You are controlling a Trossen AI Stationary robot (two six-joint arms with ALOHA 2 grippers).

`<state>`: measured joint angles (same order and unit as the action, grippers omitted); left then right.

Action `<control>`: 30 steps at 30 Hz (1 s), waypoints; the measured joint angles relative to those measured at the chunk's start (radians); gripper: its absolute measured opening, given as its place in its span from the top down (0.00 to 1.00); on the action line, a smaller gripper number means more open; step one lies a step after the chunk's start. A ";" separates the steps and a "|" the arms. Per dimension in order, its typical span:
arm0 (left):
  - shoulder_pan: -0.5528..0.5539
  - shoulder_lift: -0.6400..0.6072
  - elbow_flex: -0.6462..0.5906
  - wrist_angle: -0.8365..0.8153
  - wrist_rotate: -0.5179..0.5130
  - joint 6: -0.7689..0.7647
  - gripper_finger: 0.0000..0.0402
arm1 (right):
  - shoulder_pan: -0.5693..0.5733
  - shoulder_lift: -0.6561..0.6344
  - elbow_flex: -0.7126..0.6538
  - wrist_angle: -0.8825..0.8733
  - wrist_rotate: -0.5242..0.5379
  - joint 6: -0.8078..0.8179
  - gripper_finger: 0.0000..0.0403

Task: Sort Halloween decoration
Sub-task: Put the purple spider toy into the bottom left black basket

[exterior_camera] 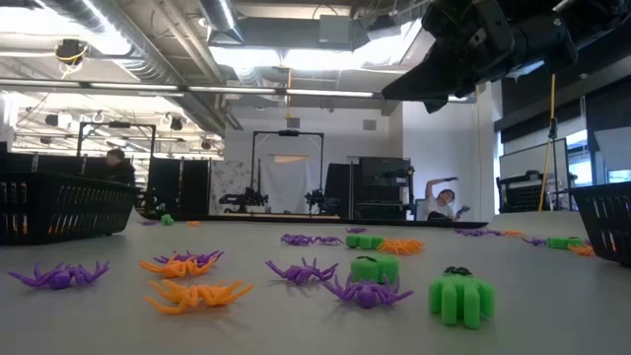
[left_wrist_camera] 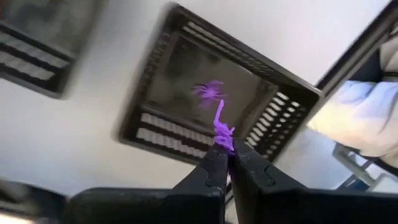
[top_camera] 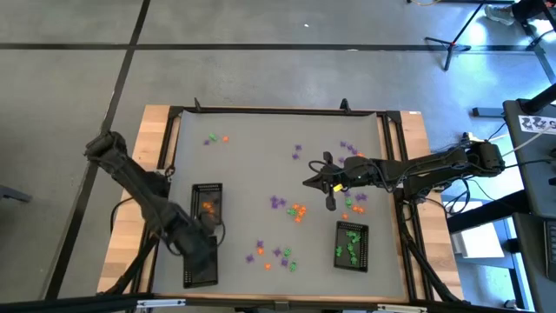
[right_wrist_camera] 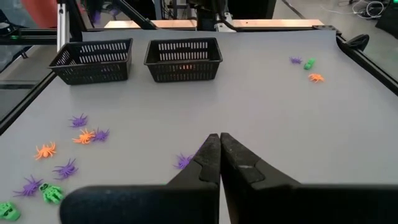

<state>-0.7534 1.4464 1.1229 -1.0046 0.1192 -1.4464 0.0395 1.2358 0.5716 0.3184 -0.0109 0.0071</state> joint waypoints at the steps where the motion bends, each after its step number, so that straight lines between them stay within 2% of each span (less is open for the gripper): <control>1: -0.015 0.017 0.000 0.021 -0.001 -0.024 1.00 | 0.000 0.000 0.000 0.001 0.000 0.000 0.99; 6: -0.054 0.073 0.000 0.103 0.019 -0.063 0.95 | 0.000 0.000 0.000 0.003 0.000 0.021 0.99; 11: -0.059 0.080 0.000 0.110 0.024 -0.062 0.81 | 0.000 0.000 0.000 0.002 0.000 0.023 0.99; 16: -0.017 0.078 0.000 0.070 0.040 0.035 0.70 | 0.000 0.000 0.000 0.002 0.000 0.023 0.99; 19: 0.051 0.067 0.000 -0.006 0.045 0.119 0.69 | 0.000 0.000 0.000 0.002 0.000 0.022 0.99; 23: 0.181 0.032 0.000 -0.134 0.020 0.365 0.69 | 0.000 0.000 0.000 0.002 0.000 0.022 0.99; 27: 0.376 -0.033 0.000 -0.298 -0.103 0.633 0.69 | 0.000 0.000 0.000 0.003 0.000 0.022 0.99; 30: 0.577 -0.088 0.000 -0.351 -0.203 0.838 0.69 | 0.000 0.000 0.000 0.003 0.000 0.018 0.99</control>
<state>-0.1769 1.3580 1.1225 -1.3560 -0.0835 -0.6081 0.0395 1.2358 0.5716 0.3210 -0.0112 0.0250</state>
